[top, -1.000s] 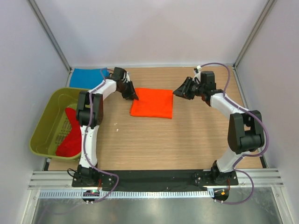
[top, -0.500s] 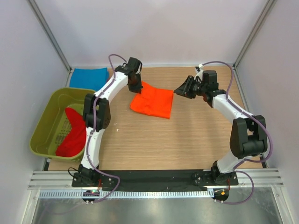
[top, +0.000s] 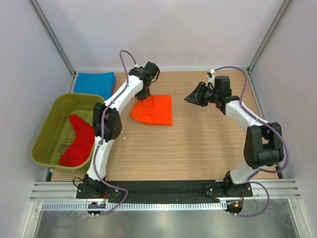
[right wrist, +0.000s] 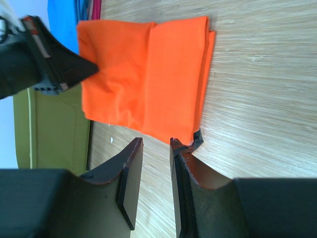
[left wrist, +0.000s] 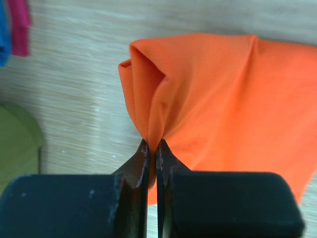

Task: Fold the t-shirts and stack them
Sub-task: Neatly place the folded tshirt to the corner

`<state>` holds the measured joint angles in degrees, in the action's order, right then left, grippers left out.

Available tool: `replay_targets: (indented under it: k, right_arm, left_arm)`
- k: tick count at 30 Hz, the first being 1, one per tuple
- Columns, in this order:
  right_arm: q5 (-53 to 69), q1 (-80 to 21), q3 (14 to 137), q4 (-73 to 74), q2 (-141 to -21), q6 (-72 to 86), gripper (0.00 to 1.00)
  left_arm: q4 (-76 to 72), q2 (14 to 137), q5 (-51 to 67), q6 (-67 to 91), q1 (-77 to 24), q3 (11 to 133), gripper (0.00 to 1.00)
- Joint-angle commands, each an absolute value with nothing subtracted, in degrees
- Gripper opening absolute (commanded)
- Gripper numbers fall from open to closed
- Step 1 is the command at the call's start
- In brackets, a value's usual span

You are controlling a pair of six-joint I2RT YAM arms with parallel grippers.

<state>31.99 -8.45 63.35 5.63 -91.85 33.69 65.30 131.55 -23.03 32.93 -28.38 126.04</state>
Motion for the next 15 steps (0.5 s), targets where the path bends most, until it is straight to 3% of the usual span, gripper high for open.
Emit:
replay_targets:
  k: [1,8,15]
  right_arm:
    - [31.20,-8.17,63.81,4.66,-90.00,32.61,0.35]
    - [30.68,-8.17,63.90,5.36,-89.74,32.34,0.35]
    - [30.41,-8.26,63.11,3.87,-89.47,32.96,0.36]
  left_arm:
    - [69.18,132.10,-30.32,32.52,-28.83,131.13,0.00]
    - [62.23,132.36,-28.13,22.86,-26.20,132.01,0.00]
    - [64.95,132.54,-26.89,13.72,-17.50,138.78,0.00]
